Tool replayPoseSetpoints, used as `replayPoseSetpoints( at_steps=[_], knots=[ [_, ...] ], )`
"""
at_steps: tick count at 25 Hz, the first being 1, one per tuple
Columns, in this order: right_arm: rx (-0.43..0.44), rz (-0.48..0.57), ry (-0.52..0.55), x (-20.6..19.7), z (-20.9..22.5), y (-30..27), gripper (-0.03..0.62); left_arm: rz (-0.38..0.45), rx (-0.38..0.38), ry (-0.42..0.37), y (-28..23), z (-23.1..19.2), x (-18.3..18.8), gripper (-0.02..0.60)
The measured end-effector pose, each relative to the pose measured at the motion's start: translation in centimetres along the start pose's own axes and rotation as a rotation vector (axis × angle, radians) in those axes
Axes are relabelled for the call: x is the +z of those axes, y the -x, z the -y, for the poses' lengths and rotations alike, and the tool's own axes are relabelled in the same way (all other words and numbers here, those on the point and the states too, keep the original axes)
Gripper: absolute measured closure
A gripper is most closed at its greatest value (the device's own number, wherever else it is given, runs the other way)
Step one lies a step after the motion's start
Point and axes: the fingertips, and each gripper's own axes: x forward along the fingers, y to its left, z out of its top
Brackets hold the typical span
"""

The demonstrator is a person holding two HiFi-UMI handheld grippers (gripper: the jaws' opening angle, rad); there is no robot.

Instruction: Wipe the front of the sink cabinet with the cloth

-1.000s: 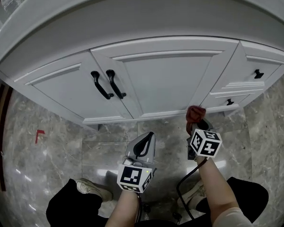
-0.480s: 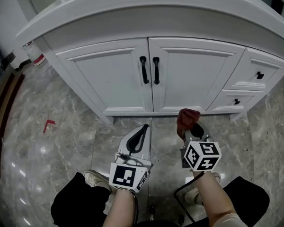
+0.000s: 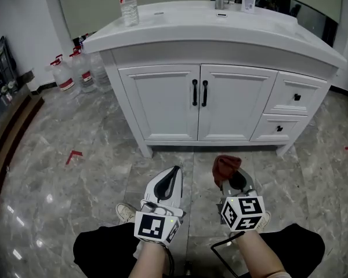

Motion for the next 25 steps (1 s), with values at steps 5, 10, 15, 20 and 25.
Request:
replayPoseSetpoints(
  at_steps=[5,10,15,20,25],
  knots=[
    [-0.017,0.002,0.041,-0.8,-2.8,5.5,0.514,0.006,-0.017,0.011,5.5,2.2,0.6,0.58],
    [-0.042,-0.004,0.049,-1.7,-4.8,9.7,0.514,-0.007,-0.043,0.013,9.7,4.1,1.0,0.58],
    [-0.061,0.011,0.058,-1.6,-6.6,12.8,0.514,0.011,-0.055,0.011,12.8,5.0,1.9,0.58],
    [-0.064,0.022,0.072,-0.7,-7.8,14.6,0.516,0.018,-0.063,0.015,14.3,5.6,3.5,0.58],
    [-0.056,0.028,0.08,-0.3,-8.7,15.4,0.517,0.021,-0.067,0.014,15.1,5.8,3.8,0.58]
  ],
)
